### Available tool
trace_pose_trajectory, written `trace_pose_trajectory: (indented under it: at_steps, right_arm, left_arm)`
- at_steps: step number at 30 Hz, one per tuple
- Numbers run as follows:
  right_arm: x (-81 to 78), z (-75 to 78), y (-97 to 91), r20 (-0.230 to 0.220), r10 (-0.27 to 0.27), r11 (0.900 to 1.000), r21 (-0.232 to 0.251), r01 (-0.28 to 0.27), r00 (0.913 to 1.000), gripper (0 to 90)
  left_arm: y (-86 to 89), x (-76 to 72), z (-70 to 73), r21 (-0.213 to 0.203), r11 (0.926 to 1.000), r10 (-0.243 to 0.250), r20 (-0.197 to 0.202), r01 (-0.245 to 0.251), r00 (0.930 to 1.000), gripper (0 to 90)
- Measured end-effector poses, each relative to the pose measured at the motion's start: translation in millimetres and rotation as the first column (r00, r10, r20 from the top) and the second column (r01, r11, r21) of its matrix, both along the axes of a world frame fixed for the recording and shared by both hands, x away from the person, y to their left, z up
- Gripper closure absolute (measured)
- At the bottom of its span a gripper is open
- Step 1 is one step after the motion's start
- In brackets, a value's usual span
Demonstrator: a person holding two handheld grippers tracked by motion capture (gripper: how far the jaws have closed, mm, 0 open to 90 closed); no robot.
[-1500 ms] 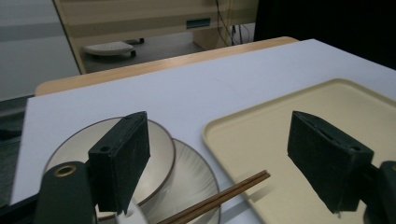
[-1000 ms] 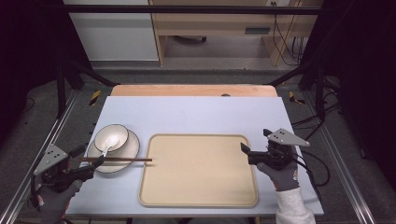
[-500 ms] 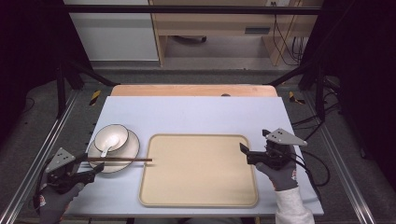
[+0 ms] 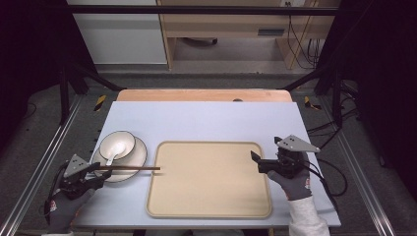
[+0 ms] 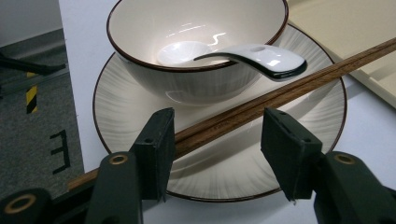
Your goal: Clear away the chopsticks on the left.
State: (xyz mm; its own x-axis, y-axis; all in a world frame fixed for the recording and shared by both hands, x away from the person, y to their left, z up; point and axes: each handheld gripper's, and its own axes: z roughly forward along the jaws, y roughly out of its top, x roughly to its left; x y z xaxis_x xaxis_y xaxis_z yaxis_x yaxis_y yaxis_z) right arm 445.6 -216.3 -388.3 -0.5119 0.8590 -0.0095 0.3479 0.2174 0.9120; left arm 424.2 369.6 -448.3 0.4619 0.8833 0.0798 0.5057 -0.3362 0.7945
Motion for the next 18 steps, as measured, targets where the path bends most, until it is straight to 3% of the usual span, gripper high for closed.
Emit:
trace_pose_trajectory:
  at_steps: [2, 7, 18]
  right_arm:
    - [0.3, -0.7, 0.7, -0.004, -0.002, 1.0, -0.003, 0.002, 1.0, 5.2]
    - [0.9, -1.4, 1.4, -0.008, 0.001, 1.0, -0.008, -0.001, 1.0, 5.2]
    - [1.0, -1.2, 0.9, -0.009, -0.003, 0.9999, -0.012, 0.002, 1.0, 5.2]
  left_arm:
    - [-2.0, 1.5, -1.3, 0.025, 0.9997, -0.004, 0.006, 0.004, 1.0, 46.3]
    - [-4.1, 3.6, -2.9, 0.041, 0.9991, -0.007, 0.015, 0.006, 0.9999, 47.3]
    - [-9.3, 3.0, -3.1, 0.08, 0.9966, -0.019, -0.015, 0.02, 0.9997, 47.3]
